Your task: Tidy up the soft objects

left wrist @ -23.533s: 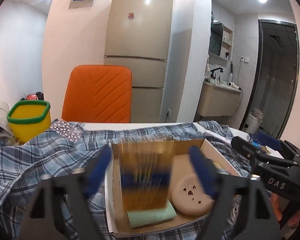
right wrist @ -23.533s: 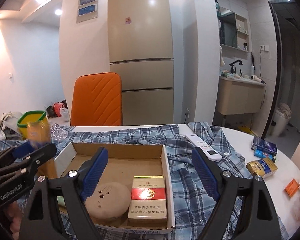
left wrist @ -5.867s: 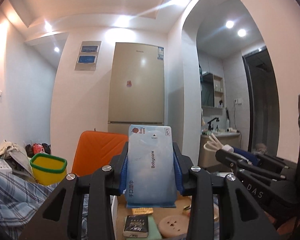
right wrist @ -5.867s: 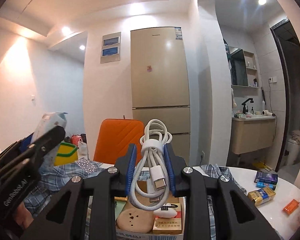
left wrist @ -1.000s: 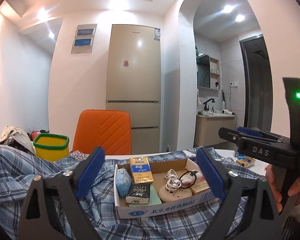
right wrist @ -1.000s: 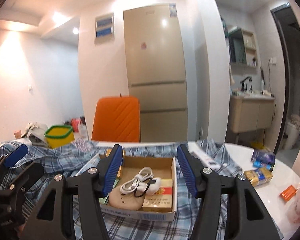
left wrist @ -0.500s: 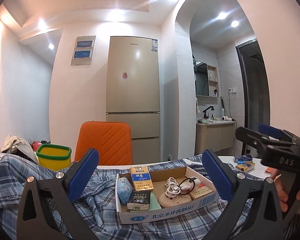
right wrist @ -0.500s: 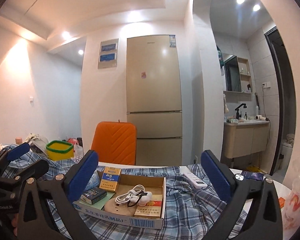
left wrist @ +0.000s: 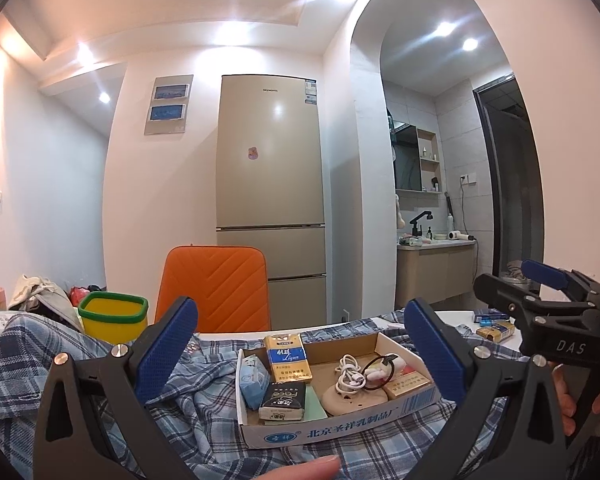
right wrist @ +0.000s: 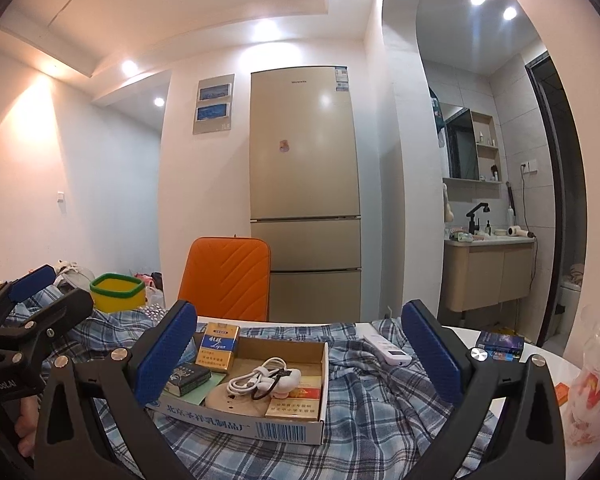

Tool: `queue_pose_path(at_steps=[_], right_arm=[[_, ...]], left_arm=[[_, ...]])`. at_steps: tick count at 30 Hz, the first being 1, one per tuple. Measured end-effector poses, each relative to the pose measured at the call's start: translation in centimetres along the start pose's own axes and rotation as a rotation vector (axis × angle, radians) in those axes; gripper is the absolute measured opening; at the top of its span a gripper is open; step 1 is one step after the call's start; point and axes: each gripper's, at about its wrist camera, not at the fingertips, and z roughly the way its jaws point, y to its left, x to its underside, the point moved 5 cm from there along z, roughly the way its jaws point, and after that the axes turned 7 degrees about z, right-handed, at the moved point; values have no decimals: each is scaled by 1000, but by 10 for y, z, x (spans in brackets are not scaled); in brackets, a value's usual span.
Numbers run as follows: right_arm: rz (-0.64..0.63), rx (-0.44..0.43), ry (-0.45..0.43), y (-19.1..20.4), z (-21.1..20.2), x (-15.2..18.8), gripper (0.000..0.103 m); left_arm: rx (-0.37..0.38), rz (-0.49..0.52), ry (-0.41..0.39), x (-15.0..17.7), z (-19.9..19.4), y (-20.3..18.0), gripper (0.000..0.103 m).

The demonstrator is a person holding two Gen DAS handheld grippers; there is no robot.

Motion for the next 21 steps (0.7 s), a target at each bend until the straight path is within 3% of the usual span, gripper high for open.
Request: queue_pose_path(at_steps=[8, 21], right_arm=[[-45, -5, -46, 10, -9, -1, 103], [-18, 1, -11, 3, -2, 0, 103]], left_arm=[[3, -17, 30, 3, 5, 3, 103], [3, -10, 42, 4, 9, 3, 103]])
